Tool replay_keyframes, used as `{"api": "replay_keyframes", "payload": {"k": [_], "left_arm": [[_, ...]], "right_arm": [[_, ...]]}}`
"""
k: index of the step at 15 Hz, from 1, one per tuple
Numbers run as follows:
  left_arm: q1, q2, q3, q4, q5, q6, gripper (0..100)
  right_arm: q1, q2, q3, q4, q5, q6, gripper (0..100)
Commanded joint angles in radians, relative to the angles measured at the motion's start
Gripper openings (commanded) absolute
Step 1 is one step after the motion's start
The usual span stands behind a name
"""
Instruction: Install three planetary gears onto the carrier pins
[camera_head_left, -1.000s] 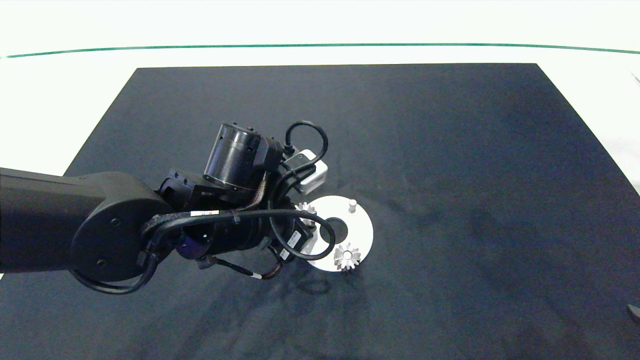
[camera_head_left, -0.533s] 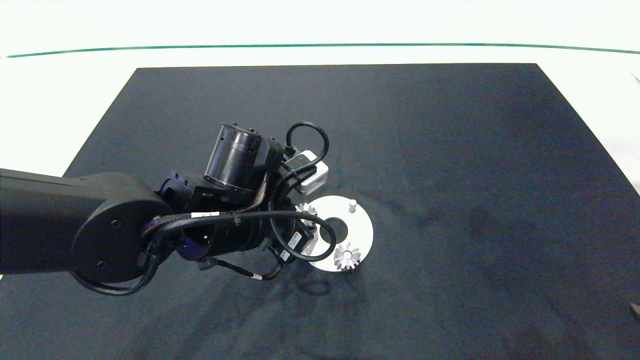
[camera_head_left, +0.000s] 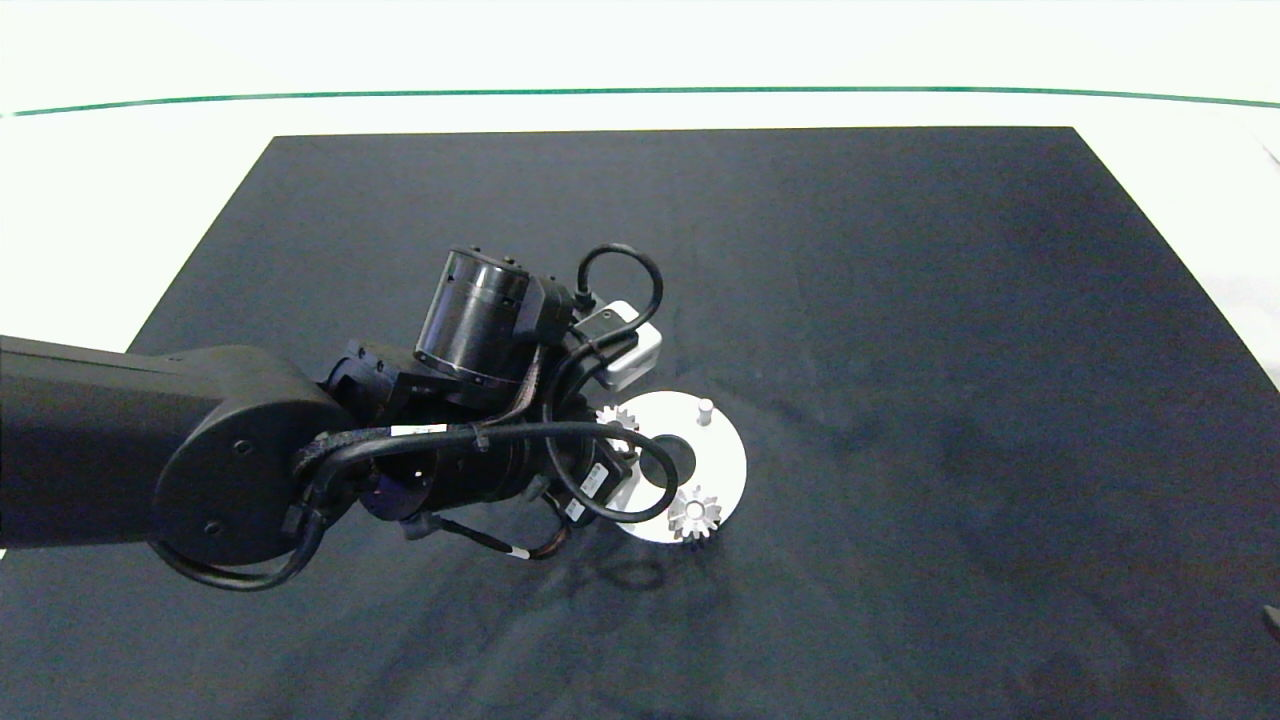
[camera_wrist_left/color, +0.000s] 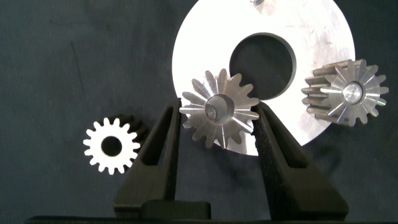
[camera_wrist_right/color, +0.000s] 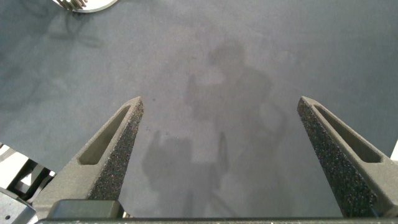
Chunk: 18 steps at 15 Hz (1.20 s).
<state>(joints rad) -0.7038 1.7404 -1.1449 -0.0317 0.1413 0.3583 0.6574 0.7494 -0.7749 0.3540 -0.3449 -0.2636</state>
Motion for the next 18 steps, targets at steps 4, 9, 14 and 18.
{"api": "replay_keyframes", "payload": {"k": [4, 9, 14, 18], "left_arm": [[0.006, 0.010, -0.022, 0.004, 0.000, 0.001, 19], [0.027, -0.016, 0.019, 0.001, 0.001, -0.002, 19], [0.035, -0.021, 0.028, -0.001, 0.001, -0.004, 19], [0.032, -0.019, 0.031, -0.001, 0.000, -0.002, 100]], "right_arm": [[0.001, -0.004, -0.003, 0.002, -0.002, -0.002, 100], [0.002, -0.004, -0.003, 0.002, 0.000, -0.002, 100], [0.002, -0.005, -0.003, 0.000, -0.002, -0.002, 100], [0.004, -0.004, -0.001, 0.002, 0.000, -0.002, 100]]}}
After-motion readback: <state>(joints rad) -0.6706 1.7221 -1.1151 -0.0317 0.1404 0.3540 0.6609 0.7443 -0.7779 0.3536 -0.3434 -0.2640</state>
